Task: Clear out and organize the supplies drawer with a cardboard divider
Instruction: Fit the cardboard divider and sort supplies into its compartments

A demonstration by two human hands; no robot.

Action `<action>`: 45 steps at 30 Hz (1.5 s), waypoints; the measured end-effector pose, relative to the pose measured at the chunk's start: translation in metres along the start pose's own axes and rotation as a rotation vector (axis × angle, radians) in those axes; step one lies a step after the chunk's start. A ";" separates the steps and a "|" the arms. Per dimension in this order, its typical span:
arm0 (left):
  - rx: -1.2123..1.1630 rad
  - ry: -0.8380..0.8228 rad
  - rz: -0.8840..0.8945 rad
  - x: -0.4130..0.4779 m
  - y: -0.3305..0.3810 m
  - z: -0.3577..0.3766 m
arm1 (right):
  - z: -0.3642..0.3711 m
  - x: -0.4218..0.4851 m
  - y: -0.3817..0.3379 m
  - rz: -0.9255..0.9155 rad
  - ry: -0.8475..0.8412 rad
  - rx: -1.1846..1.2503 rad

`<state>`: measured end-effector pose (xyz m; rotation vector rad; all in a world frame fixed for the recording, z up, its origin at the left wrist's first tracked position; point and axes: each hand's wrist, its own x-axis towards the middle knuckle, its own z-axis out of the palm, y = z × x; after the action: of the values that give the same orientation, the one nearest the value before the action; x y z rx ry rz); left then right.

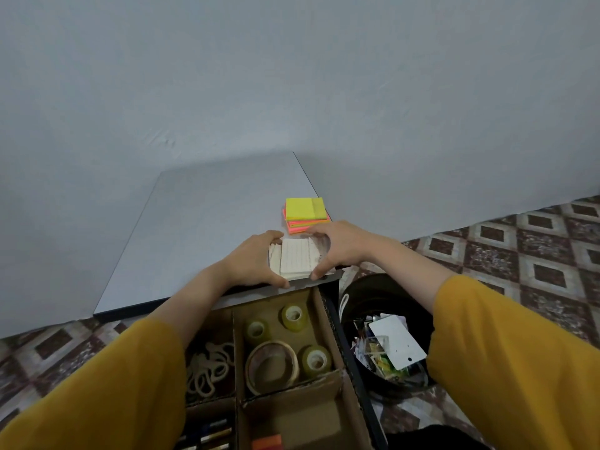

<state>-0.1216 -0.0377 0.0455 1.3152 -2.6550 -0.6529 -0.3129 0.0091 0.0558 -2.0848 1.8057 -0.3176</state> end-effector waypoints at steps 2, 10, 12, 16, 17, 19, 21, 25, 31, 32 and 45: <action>-0.013 0.008 0.035 0.001 0.004 0.001 | 0.004 0.002 -0.002 -0.001 0.018 -0.057; 0.132 0.042 0.089 0.009 0.011 0.006 | 0.003 -0.017 0.007 0.009 0.115 -0.126; 0.268 0.039 0.123 0.012 0.013 0.008 | 0.003 -0.024 0.007 0.004 0.129 -0.122; 0.475 0.046 0.139 0.007 0.018 0.010 | 0.004 -0.038 0.008 0.042 0.167 -0.105; 0.485 0.043 0.114 0.001 0.019 0.009 | 0.005 -0.042 0.010 0.059 0.182 -0.087; 0.441 0.081 0.068 -0.011 0.016 0.008 | 0.007 -0.052 0.013 0.096 0.210 -0.041; 0.392 0.131 0.032 -0.030 0.010 0.008 | 0.011 -0.066 0.014 0.117 0.230 0.012; 0.235 0.176 0.015 -0.076 -0.006 0.018 | 0.027 -0.094 0.016 0.133 0.248 0.126; 0.088 0.117 -0.047 -0.141 -0.016 0.052 | 0.068 -0.116 0.013 0.177 0.204 0.252; 0.089 0.088 -0.035 -0.148 -0.015 0.059 | 0.072 -0.116 0.013 0.183 0.207 0.258; -0.130 -0.245 0.002 -0.171 -0.008 0.128 | 0.130 -0.088 -0.010 0.115 0.092 0.304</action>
<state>-0.0451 0.1335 -0.0572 1.2711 -2.7410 -1.0287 -0.2663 0.1133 -0.0524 -1.7771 1.7918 -0.6234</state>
